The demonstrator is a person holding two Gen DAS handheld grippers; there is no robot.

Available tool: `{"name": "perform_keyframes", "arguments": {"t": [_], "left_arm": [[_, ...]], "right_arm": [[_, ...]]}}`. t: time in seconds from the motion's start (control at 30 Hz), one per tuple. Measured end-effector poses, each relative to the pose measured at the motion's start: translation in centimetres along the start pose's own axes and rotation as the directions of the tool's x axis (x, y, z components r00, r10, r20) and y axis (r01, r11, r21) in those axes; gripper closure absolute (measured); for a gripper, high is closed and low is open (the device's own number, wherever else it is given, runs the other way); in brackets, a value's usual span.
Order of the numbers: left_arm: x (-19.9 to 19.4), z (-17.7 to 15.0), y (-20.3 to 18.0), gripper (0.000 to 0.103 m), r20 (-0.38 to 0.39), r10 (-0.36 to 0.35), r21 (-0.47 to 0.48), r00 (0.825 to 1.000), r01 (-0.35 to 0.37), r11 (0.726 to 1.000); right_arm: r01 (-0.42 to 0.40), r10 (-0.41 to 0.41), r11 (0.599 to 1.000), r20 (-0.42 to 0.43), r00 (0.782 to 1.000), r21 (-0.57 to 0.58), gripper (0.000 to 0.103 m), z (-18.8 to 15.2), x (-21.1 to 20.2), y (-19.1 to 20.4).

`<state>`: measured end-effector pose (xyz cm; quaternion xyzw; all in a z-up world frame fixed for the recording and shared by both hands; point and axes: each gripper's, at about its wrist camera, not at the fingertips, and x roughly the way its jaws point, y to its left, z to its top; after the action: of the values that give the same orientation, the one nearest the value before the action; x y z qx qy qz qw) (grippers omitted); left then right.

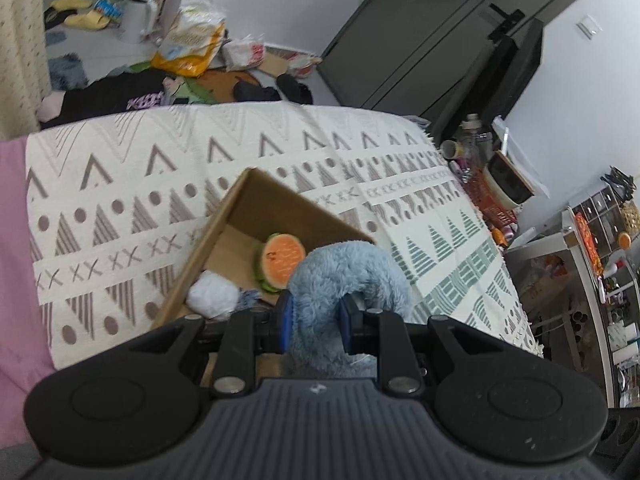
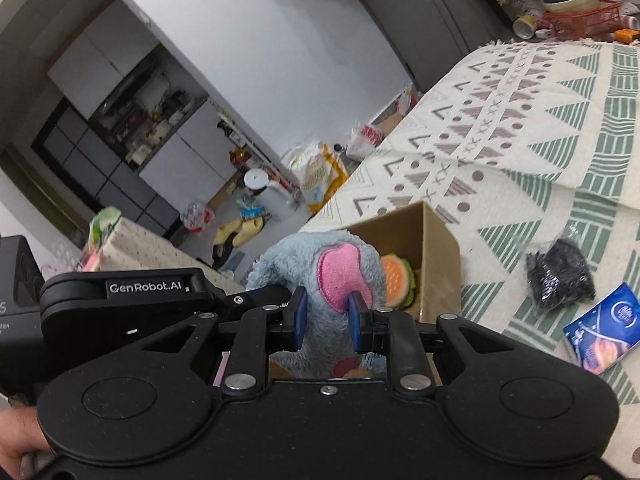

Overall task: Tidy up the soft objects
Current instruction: 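Carry the grey plush into the box and open both grippers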

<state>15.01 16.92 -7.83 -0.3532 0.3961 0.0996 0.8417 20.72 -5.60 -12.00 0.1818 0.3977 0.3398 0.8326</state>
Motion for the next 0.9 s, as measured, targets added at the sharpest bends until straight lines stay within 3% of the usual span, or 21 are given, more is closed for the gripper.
{"name": "perform_keyframes", "arguments": {"t": [0.4, 0.7, 0.8, 0.9], "left_arm": [[1.7, 0.5, 2.8, 0.080, -0.070, 0.062, -0.018, 0.996, -0.063, 0.998], [2.8, 0.4, 3.0, 0.076, -0.099, 0.134, 0.006, 0.986, -0.134, 0.991], [2.7, 0.4, 2.6, 0.068, -0.104, 0.137, 0.016, 0.985, -0.136, 0.991], [2.2, 0.3, 2.0, 0.056, -0.085, 0.160, 0.042, 0.983, -0.157, 0.987]], "right_arm": [[0.034, -0.039, 0.997, -0.078, 0.996, -0.067, 0.081, -1.3, 2.4, 1.7], [0.047, -0.058, 0.993, -0.098, 0.993, -0.110, 0.070, -1.5, 2.6, 2.1], [0.063, -0.073, 0.993, -0.094, 0.993, -0.102, 0.058, -1.3, 2.1, 1.8], [0.071, -0.080, 0.993, -0.087, 0.993, -0.099, 0.053, -0.8, 1.4, 1.6]]}}
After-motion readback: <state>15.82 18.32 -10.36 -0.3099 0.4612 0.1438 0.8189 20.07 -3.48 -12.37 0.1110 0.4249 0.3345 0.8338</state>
